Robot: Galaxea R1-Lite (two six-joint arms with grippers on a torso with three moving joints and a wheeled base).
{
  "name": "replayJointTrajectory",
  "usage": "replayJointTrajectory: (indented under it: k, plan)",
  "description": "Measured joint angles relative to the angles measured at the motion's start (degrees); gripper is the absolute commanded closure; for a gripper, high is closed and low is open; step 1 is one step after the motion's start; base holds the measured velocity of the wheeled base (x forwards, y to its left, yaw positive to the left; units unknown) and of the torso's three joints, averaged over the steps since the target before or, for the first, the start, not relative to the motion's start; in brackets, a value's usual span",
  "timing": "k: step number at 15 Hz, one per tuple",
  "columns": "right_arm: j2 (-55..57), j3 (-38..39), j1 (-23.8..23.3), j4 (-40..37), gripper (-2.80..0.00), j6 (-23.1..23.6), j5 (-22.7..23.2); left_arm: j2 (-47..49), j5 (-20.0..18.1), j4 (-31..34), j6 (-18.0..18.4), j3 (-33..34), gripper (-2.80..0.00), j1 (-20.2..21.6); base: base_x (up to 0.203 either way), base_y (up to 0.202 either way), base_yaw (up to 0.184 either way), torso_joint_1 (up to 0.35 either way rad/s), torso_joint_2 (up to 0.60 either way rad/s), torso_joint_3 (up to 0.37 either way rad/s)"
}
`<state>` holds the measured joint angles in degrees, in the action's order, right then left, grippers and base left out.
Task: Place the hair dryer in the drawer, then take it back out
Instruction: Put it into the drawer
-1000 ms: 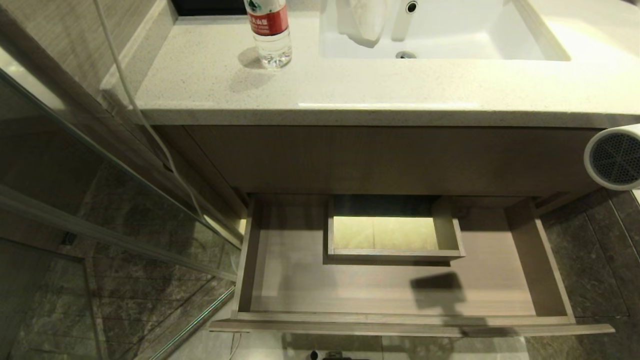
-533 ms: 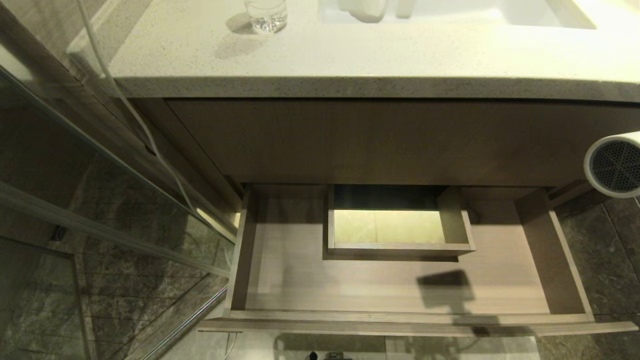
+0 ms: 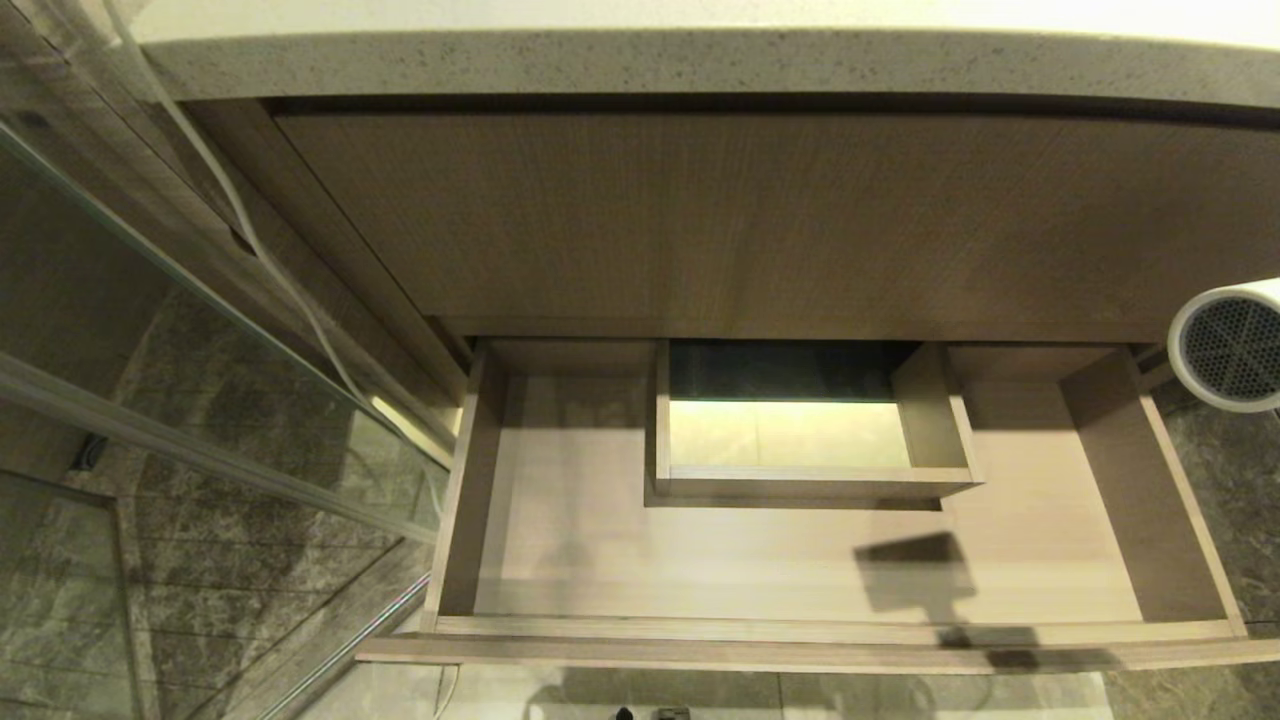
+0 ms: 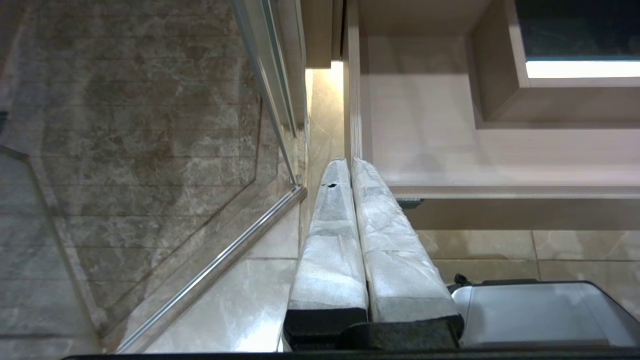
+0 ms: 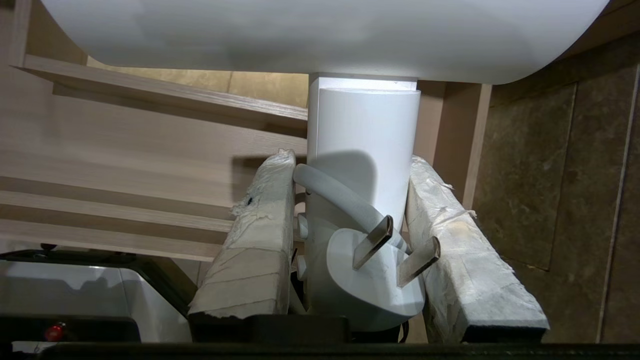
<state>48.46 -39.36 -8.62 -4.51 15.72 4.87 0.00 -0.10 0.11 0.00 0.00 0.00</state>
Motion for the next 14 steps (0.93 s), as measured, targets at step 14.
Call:
replayJointTrajectory:
  k: [14]
  plan:
    - [-1.2,3.5,0.0,-0.1,0.00,0.2,-0.1,0.0,0.0,0.0,0.0,0.0,0.00,0.0,0.000,0.000,0.000,-0.147,0.29,0.143]
